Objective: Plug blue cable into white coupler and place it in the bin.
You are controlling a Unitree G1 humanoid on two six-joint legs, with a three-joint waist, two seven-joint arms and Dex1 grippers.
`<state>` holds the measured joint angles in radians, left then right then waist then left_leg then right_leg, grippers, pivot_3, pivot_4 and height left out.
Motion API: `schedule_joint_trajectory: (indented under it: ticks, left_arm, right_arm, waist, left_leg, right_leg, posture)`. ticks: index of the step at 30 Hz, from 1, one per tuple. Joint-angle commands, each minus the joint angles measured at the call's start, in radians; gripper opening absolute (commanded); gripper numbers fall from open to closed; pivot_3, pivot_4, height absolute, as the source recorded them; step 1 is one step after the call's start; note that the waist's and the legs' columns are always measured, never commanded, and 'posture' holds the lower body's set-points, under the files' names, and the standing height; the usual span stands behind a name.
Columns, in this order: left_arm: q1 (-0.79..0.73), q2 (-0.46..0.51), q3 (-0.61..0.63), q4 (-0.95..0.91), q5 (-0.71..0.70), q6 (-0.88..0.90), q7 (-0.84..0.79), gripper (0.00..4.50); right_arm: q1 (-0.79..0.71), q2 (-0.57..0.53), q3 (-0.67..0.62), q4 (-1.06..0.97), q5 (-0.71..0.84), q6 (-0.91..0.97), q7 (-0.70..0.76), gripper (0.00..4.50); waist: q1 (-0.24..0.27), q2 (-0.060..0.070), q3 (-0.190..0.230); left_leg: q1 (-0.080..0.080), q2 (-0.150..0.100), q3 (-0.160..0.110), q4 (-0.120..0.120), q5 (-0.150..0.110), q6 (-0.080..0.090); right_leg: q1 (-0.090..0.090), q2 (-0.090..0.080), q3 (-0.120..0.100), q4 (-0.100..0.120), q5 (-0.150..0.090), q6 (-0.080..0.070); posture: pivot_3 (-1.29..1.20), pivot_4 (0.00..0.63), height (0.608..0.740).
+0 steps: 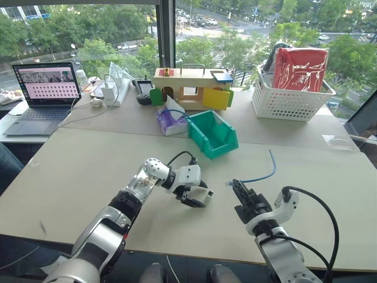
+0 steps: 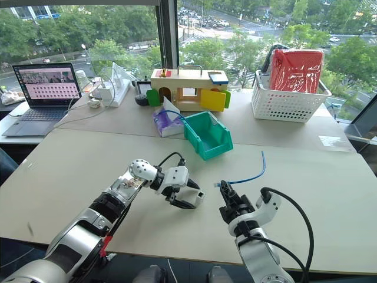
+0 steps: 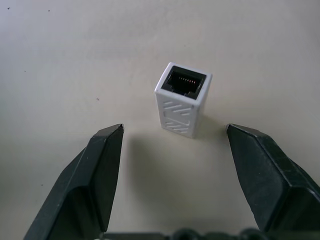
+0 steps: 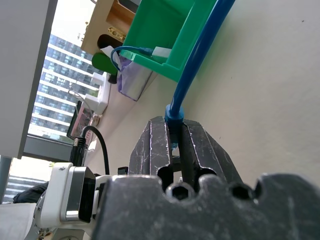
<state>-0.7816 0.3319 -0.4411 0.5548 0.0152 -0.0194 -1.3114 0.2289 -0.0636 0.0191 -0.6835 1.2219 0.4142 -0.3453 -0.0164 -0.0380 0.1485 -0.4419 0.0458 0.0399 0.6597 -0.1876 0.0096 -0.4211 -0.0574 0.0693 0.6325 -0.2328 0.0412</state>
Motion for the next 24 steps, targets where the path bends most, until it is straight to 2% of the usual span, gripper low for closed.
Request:
schedule_joint_trajectory:
  ticks: [1,6,18,21,24]
  left_arm:
    - [0.011,-0.010,0.002,-0.033,-0.008,-0.003,-0.018,3.58]
    - [0.009,-0.039,0.024,0.021,-0.004,-0.045,0.029,3.58]
    - [-0.034,-0.096,0.064,0.183,-0.009,-0.151,0.016,3.58]
    - [-0.045,-0.102,0.066,0.242,-0.011,-0.175,-0.025,2.86]
    - [-0.053,-0.108,0.071,0.285,-0.011,-0.199,-0.051,1.81]
  right_arm:
    - [-0.015,-0.002,-0.018,-0.027,0.008,-0.008,0.014,0.00]
    - [-0.020,-0.005,-0.023,-0.025,0.009,-0.006,0.015,0.00]
    - [-0.026,-0.007,-0.039,-0.029,0.007,-0.005,0.012,0.00]
    - [-0.024,-0.008,-0.041,-0.032,0.005,-0.006,0.011,0.00]
    - [-0.025,-0.010,-0.044,-0.030,0.006,-0.005,0.012,0.00]
  waist:
    - [0.000,0.000,0.000]
    - [0.002,0.000,0.000]
    - [0.002,0.000,0.000]
    - [0.001,0.000,0.000]
    - [0.001,0.000,0.000]
  left_leg:
    - [0.000,0.000,0.000,0.000,0.000,0.000]
    - [0.000,0.000,0.000,0.000,0.000,0.000]
    - [0.000,-0.001,0.000,0.000,0.000,0.000]
    - [0.000,-0.001,0.000,0.000,0.000,0.000]
    - [0.000,-0.001,0.000,0.000,0.000,0.000]
  right_leg:
    - [0.000,0.000,0.000,0.000,0.000,0.000]
    - [0.000,0.000,0.000,0.000,0.000,0.000]
    - [0.000,0.000,0.000,0.000,0.001,0.001]
    - [0.001,0.000,0.000,0.000,0.001,0.001]
    - [0.001,0.000,0.000,0.000,0.001,0.001]
  posture:
    - [0.00,0.150,0.740]
    - [0.00,0.150,0.740]
    - [0.00,0.150,0.740]
    - [0.00,0.150,0.740]
    - [0.00,0.150,0.740]
